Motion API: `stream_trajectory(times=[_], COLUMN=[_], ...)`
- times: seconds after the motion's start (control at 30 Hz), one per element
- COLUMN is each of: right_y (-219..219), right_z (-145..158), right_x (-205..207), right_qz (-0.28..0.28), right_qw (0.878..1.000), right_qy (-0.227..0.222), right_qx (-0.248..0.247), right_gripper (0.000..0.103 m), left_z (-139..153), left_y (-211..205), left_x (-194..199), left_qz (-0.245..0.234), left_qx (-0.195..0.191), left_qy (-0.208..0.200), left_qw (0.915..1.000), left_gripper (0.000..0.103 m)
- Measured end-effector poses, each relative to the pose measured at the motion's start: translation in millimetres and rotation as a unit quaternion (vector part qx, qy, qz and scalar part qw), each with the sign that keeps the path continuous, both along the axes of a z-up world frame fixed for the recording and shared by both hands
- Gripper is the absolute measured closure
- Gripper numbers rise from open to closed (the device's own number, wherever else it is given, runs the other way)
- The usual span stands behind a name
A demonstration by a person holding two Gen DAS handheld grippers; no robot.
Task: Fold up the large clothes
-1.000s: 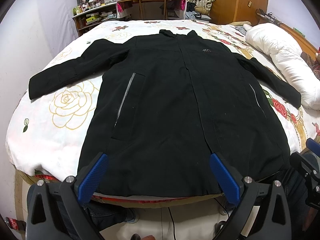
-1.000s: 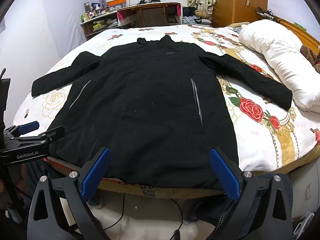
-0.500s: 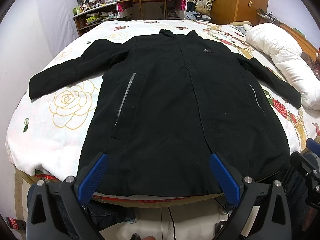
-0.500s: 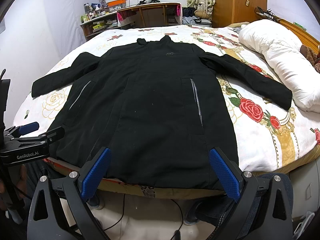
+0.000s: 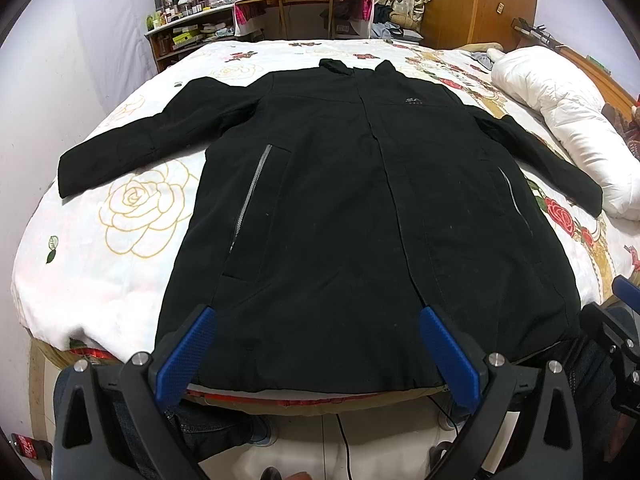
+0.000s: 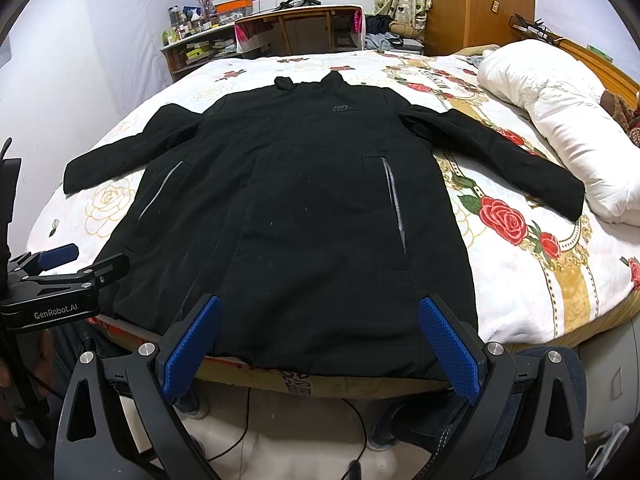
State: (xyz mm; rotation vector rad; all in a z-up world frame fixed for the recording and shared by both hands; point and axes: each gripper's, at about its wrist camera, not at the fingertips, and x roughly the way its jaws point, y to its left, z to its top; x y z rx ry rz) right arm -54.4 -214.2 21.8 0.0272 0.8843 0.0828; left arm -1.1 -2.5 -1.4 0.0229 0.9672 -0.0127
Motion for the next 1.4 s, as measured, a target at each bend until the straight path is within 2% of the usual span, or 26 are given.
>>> stream_trajectory(times=[0.53,0.87,1.1,1.4], right_y=[1,0,5,20], right_z=[-1,-3,-5,-10], right_x=[1,15,40,90], right_qz=[-0.001,0.01,0.027,0.044], right_qw=[1.0,1.0,1.0,0.999], right_qy=[0.001,0.002,0.001,0.009], right_qx=[0.0,0.002,0.009,-0.004], right_gripper=[0.004,0.004,0.004,0.004], left_z=[-5,-10,-11,-20], left_y=[0,4,17,59], left_x=[3,12,33,81], left_qz=[0.0,0.002,0.015,0.057], left_qx=[0.004,0.008,0.012,0.004], left_qy=[0.005,0.007,0.0,0.0], left_qw=[1.0,0.9999,0.9998,0.9984], left_gripper=[0.0,0.0,0.0,0.0])
